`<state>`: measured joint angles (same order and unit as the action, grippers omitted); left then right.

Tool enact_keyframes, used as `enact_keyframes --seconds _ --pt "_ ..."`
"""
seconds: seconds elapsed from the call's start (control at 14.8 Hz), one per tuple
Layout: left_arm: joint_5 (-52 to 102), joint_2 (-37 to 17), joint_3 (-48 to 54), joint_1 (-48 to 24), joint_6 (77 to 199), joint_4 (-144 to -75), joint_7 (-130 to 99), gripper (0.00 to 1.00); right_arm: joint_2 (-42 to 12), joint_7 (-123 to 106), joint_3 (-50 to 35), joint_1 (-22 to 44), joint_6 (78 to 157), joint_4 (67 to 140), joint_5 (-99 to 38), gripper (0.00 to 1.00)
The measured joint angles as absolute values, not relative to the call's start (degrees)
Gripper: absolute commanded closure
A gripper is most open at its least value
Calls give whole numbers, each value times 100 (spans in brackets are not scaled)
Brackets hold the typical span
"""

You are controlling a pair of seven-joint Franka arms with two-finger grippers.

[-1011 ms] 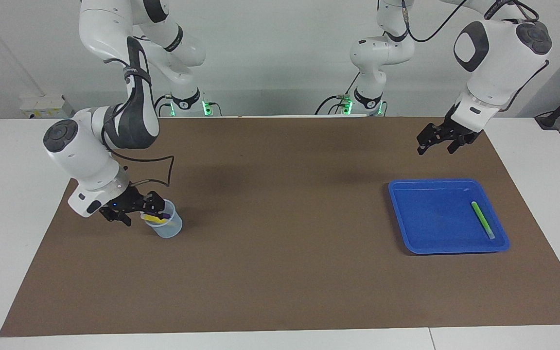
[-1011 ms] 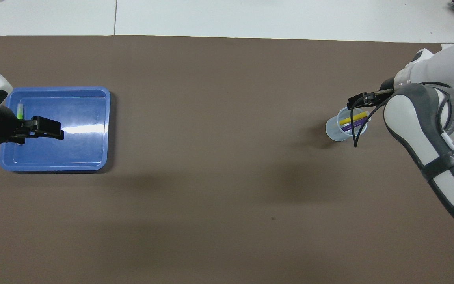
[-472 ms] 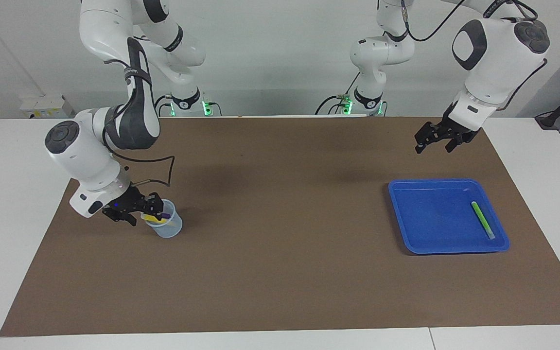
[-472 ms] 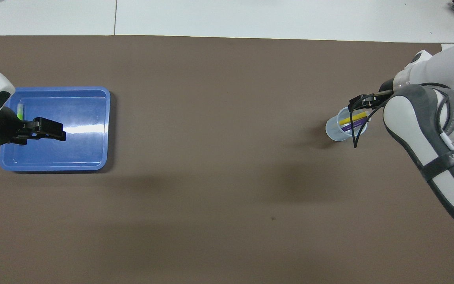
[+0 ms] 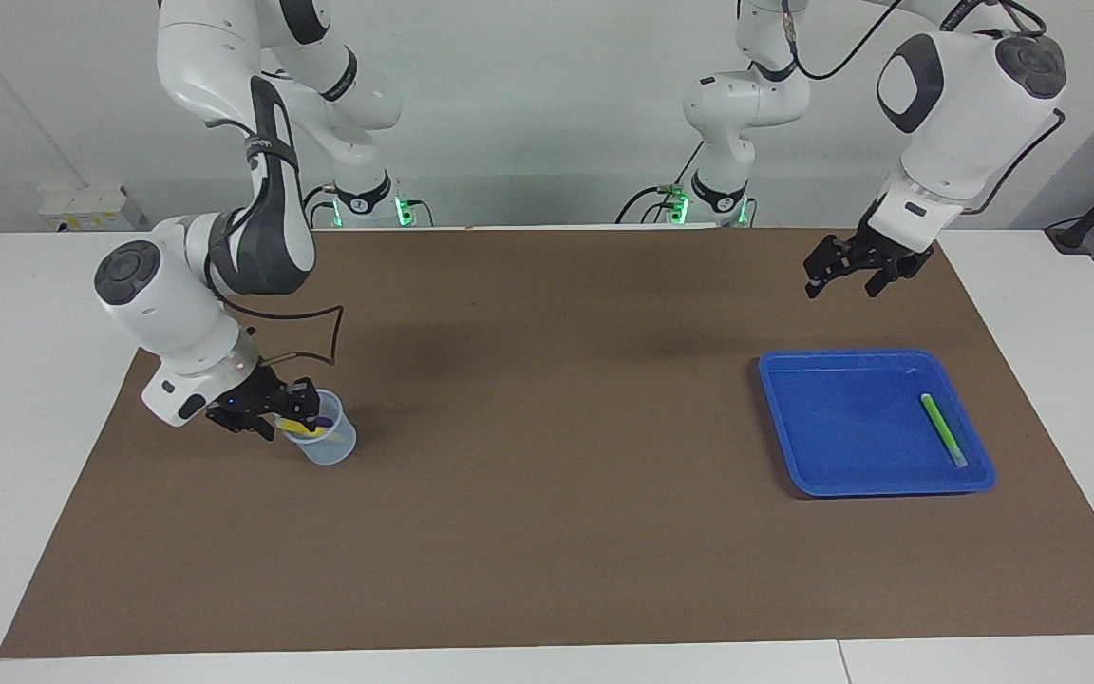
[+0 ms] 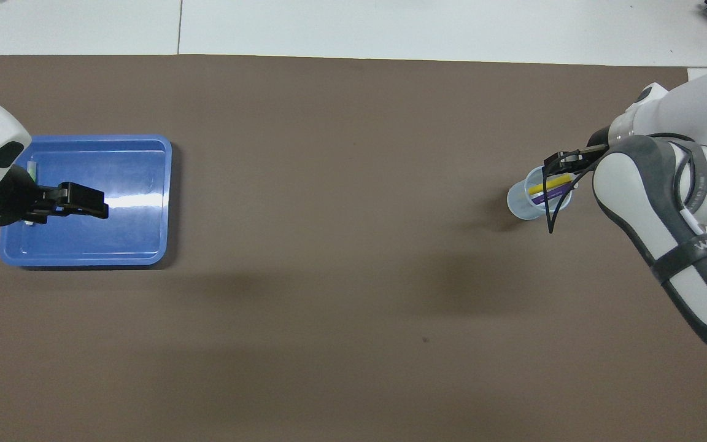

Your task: Right arm passes pens to left for tray arrangement

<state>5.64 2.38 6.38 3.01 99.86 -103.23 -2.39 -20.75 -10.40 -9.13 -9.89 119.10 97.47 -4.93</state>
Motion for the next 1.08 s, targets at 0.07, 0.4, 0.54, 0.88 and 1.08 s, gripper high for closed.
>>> enact_keyframes --seconds 0.07,0.4,0.54,0.88,1.08 --pt "564 238 637 296 9986 -10322 -239 0 -2074 -1041 -913 -989 11916 9751 -492 46" --pt "564 238 637 294 9986 -10321 -239 0 -2068 -1043 -912 -989 11916 9764 -492 62" --pt "564 238 637 294 9986 -10321 -239 0 -2065 -1044 -912 -990 11916 9777 -492 66" --pt "564 238 637 293 9986 -10321 -239 0 -2056 -1044 -912 -989 11913 9801 -491 62" --pt "564 238 637 292 9986 -10321 -241 0 -2031 -1044 -912 -989 11848 9814 -491 58"
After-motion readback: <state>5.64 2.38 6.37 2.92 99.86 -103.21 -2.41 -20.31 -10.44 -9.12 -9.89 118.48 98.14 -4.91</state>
